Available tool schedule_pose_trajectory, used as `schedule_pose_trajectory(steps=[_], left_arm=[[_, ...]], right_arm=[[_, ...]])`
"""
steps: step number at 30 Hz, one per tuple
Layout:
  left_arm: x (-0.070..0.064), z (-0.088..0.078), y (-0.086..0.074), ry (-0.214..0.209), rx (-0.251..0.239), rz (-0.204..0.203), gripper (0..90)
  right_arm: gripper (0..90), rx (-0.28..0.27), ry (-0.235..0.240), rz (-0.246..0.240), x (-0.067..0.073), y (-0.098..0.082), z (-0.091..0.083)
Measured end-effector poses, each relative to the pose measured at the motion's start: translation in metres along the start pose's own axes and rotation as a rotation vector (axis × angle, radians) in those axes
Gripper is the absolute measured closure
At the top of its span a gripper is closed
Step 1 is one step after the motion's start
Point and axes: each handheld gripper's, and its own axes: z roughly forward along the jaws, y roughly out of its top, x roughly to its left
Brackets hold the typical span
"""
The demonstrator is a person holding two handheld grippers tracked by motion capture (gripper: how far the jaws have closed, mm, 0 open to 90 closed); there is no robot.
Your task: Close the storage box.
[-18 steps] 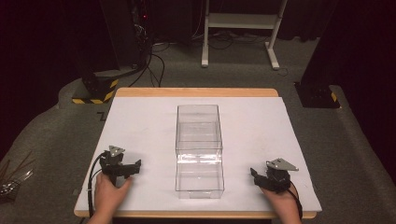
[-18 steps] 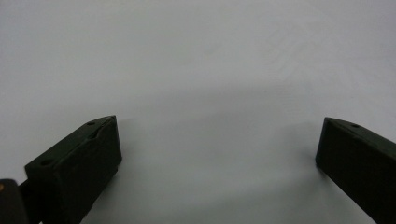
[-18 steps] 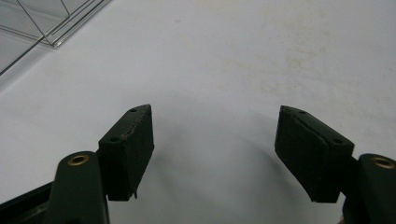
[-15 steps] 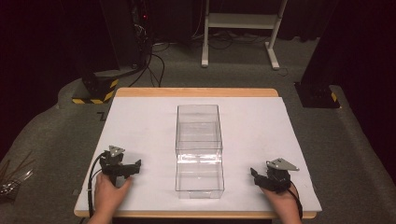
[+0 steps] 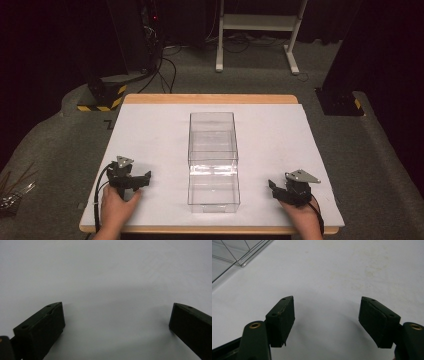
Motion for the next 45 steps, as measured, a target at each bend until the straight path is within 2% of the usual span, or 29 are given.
schedule_pose_trajectory(steps=[26,45], left_arm=[[0.000,0.000,0.000,0.000,0.000,-0.001,0.4],[0.000,0.000,0.000,0.000,0.000,0.000,0.4]], right_arm=[[31.5,-0.021,0.008,-0.009,0.000,0.002,-0.004],[31.2,-0.084,0.020,-0.024,0.007,0.010,-0.017]])
